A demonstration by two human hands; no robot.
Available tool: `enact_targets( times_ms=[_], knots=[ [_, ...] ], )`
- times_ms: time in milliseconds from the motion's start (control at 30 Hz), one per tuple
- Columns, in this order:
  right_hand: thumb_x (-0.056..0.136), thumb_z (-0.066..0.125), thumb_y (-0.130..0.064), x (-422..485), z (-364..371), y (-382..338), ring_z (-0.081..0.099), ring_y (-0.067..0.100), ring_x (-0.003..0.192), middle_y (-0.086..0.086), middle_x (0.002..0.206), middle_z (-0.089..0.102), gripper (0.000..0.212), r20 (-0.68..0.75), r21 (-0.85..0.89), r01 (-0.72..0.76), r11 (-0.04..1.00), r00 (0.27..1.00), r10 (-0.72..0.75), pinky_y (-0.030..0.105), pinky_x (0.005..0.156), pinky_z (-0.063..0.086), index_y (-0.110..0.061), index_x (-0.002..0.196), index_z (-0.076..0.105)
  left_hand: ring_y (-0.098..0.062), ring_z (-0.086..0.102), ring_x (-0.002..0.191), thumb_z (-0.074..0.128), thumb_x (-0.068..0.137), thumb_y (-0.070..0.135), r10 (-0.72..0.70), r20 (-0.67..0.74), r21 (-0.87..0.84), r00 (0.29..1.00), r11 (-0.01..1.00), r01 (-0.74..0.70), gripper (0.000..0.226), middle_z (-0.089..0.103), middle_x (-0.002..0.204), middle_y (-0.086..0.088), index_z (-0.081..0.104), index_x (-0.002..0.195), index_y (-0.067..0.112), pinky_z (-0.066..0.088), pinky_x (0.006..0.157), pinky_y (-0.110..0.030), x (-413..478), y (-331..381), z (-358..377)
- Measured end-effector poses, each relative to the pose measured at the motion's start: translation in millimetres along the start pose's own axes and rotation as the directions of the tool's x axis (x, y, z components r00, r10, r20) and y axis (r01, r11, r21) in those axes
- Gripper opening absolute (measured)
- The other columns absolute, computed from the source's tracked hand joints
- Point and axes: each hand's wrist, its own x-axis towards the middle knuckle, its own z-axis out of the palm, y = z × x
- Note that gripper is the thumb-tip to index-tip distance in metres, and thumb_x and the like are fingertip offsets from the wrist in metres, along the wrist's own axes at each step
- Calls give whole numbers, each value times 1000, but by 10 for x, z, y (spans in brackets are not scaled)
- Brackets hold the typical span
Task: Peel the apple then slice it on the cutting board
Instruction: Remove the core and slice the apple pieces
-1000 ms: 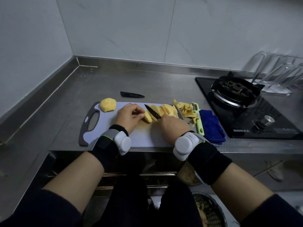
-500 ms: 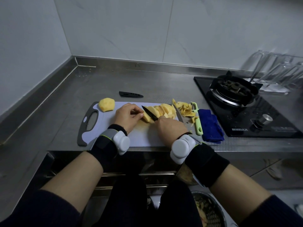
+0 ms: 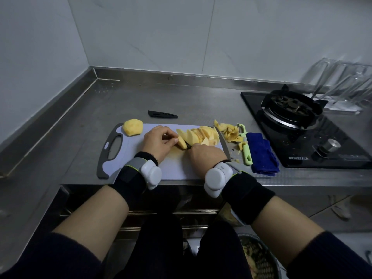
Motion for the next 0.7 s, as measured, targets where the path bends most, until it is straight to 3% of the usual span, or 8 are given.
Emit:
enact_targets(
  times_ms=[133,367,533,700],
  knots=[
    [97,37,-14,-5,60,57,64,32,91,11,106,65,25,-21,-47,28,998,999,-29,37,67,43,-7,111,56,-13,64,88,73,82,6,12,-1,9,1000,1000,-12,4,63,93,-3,72,84,10,55,80,-17,-7,-6,-15],
    [102,34,-18,-57,-25,78,63,35,94,13,107,65,25,-96,29,-37,999,995,40,39,71,42,-3,113,50,-4,62,84,72,84,6,23,9,11,1000,1000,-23,6,63,98,-6,67,86,7,48,69,-4,-13,24,-15],
    [104,32,-18,-101,-77,87,63,35,93,14,104,66,24,-125,33,-17,999,992,21,39,71,44,-4,111,49,-13,63,83,73,82,7,26,-7,15,1000,1000,-26,5,61,94,-4,69,84,8,52,73,-10,-10,23,-8],
    [105,29,-22,-156,-93,90,63,36,94,14,105,65,28,-126,25,1,1000,992,2,38,69,41,-3,112,48,-10,63,83,74,82,9,18,-7,29,1000,999,-18,5,62,93,-3,69,83,9,52,74,-9,-11,19,-14]
  ],
)
